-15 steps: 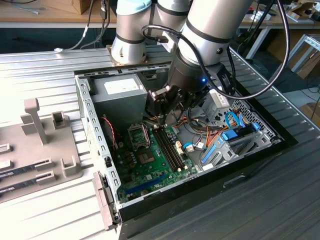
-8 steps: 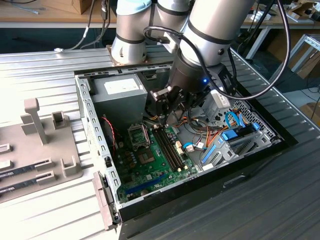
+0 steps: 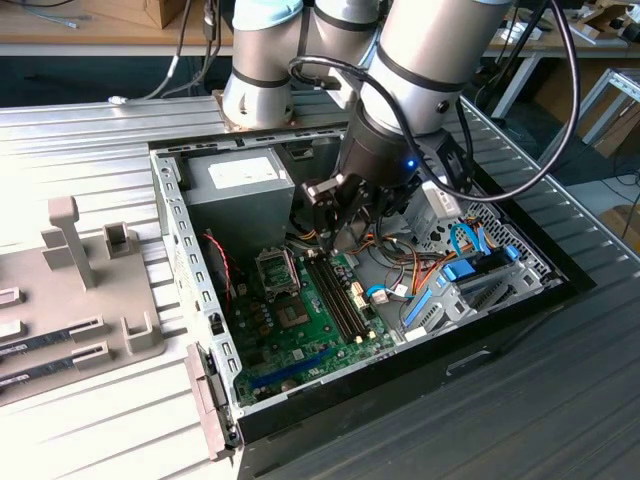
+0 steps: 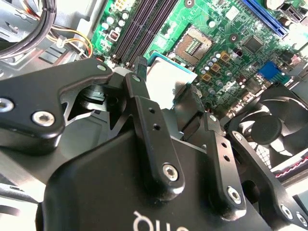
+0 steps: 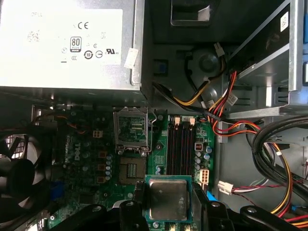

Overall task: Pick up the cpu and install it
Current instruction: 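Pick up the cpu and move it towards the insertion slot, then place the cpu into insertion slot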

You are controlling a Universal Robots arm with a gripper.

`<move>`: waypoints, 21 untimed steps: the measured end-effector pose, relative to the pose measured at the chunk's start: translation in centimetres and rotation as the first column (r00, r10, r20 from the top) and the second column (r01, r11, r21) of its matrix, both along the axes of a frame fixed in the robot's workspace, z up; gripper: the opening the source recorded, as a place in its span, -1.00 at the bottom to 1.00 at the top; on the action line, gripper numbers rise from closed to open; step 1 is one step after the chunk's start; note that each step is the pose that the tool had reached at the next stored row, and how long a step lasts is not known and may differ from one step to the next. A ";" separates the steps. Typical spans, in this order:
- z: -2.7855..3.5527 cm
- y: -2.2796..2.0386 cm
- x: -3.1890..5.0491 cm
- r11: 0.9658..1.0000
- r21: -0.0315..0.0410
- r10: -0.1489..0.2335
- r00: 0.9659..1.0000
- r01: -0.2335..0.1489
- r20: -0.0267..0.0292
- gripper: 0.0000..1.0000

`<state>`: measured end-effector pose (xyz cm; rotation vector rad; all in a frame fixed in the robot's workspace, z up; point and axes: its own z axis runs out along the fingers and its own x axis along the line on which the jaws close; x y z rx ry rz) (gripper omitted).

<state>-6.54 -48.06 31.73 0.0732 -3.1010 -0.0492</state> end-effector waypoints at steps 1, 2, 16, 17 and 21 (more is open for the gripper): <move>-0.02 0.00 0.00 1.000 0.000 0.000 1.000 0.000 0.000 -0.05; -0.05 0.00 0.00 1.000 0.000 0.000 1.000 0.000 0.000 -0.05; -0.56 0.00 0.00 1.000 0.000 0.000 1.000 0.000 0.000 -0.05; -0.61 0.00 0.00 1.000 0.000 0.000 1.000 0.000 0.000 -0.05; -0.67 0.00 0.00 1.000 0.000 0.000 1.000 0.000 0.000 -0.05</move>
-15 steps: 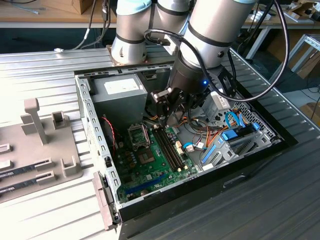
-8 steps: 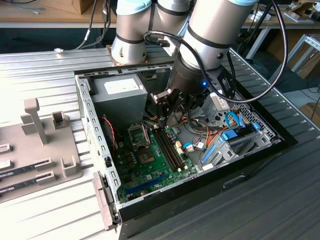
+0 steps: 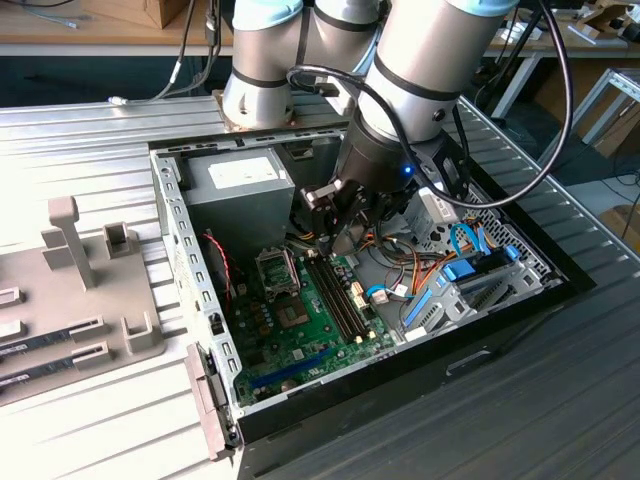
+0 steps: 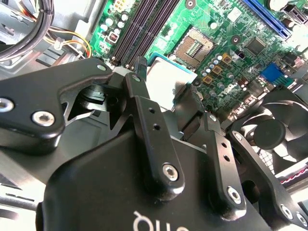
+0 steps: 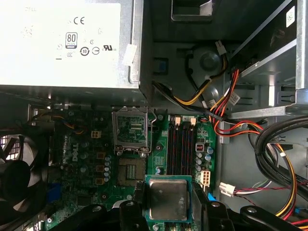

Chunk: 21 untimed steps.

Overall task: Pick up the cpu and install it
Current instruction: 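Place the cpu into insertion slot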

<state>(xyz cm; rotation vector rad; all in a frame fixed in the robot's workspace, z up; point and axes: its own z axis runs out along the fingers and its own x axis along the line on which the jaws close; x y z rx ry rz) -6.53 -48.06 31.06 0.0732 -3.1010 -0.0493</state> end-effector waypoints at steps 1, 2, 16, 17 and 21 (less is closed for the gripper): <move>-0.01 0.00 0.00 1.000 0.000 0.000 1.000 0.000 0.000 -0.05; -0.02 0.00 -0.01 1.000 0.000 0.000 1.000 0.000 0.000 -0.05; -0.35 -0.22 -0.10 1.000 0.000 0.000 1.000 0.000 0.000 -0.05; -0.37 -0.24 -0.11 1.000 0.000 0.000 1.000 0.000 0.000 -0.05; -0.43 -0.29 -0.11 1.000 0.000 0.000 1.000 0.000 0.000 -0.05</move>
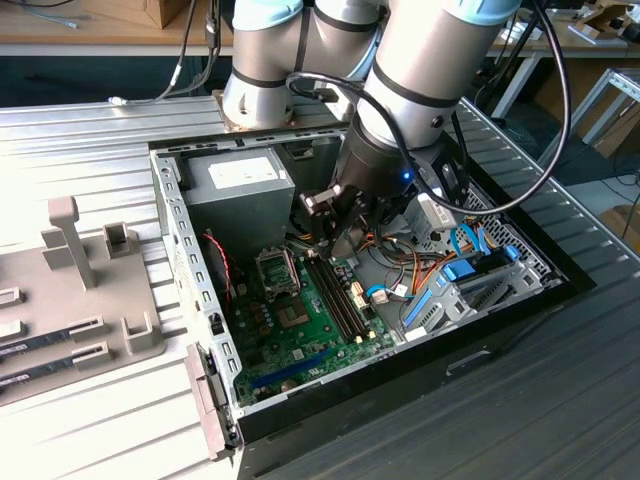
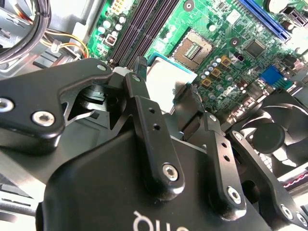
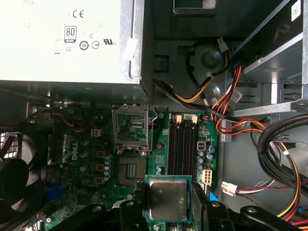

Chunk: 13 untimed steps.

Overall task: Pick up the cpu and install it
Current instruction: 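Place the cpu into insertion slot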

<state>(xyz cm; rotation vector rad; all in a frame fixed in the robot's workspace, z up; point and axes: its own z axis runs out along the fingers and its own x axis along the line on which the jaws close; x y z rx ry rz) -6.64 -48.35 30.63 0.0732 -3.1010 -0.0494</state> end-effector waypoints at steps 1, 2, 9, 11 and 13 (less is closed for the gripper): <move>-0.01 -0.01 0.00 1.000 0.000 0.000 1.000 0.000 0.000 -0.05; -0.04 -0.02 0.00 1.000 0.000 0.000 1.000 0.000 0.000 -0.05; -0.13 -0.09 0.00 1.000 0.000 0.000 1.000 0.000 0.000 -0.05; -0.16 -0.11 0.00 1.000 0.000 0.000 1.000 0.000 0.000 -0.05; -0.18 -0.12 0.00 1.000 0.000 0.000 1.000 0.000 0.000 -0.05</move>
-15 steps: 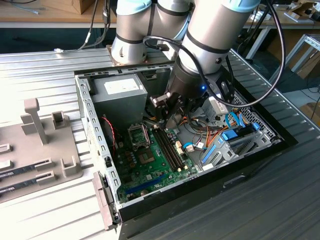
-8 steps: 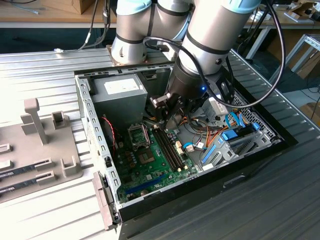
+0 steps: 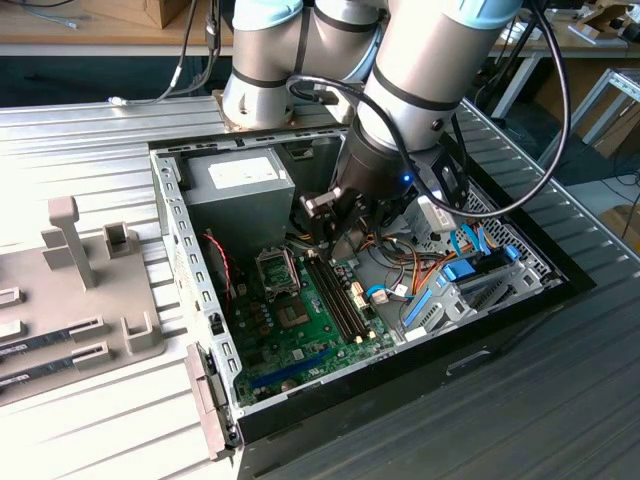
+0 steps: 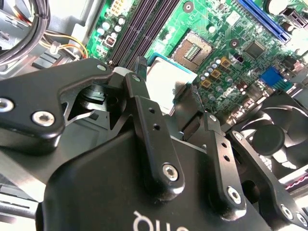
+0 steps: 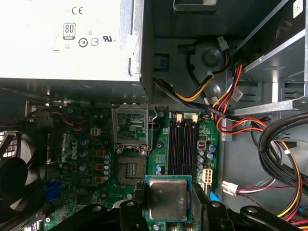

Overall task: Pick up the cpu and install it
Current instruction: 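Place the cpu into insertion slot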

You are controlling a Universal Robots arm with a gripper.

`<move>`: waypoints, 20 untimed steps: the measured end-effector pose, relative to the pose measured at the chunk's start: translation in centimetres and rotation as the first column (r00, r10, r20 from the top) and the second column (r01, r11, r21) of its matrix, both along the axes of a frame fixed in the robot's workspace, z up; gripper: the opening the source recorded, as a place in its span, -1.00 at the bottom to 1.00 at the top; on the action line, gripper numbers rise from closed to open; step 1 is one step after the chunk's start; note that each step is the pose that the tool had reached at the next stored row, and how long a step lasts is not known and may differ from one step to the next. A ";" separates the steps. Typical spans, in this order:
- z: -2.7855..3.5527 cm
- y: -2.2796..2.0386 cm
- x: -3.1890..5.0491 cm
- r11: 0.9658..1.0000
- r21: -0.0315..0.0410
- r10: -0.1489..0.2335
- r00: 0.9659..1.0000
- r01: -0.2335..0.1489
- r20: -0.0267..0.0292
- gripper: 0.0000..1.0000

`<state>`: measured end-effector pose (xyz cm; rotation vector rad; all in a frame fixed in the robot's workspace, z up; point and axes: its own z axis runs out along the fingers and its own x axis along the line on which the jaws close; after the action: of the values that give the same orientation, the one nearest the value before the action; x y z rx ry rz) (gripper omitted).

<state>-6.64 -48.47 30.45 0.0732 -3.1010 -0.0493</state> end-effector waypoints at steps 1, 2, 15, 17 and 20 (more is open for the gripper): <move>-0.01 -0.01 0.00 1.000 0.000 0.000 1.000 0.000 0.000 -0.05; -0.04 -0.02 0.00 1.000 0.000 0.000 1.000 0.000 0.000 -0.05; -0.33 -0.37 -0.02 1.000 0.000 0.000 1.000 0.000 0.000 -0.05; -0.34 -0.41 -0.03 1.000 0.000 0.000 1.000 0.000 0.000 -0.05; -0.36 -0.50 -0.03 1.000 0.000 0.000 1.000 0.000 0.000 -0.05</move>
<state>-6.67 -48.97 30.10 0.0732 -3.1010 -0.0493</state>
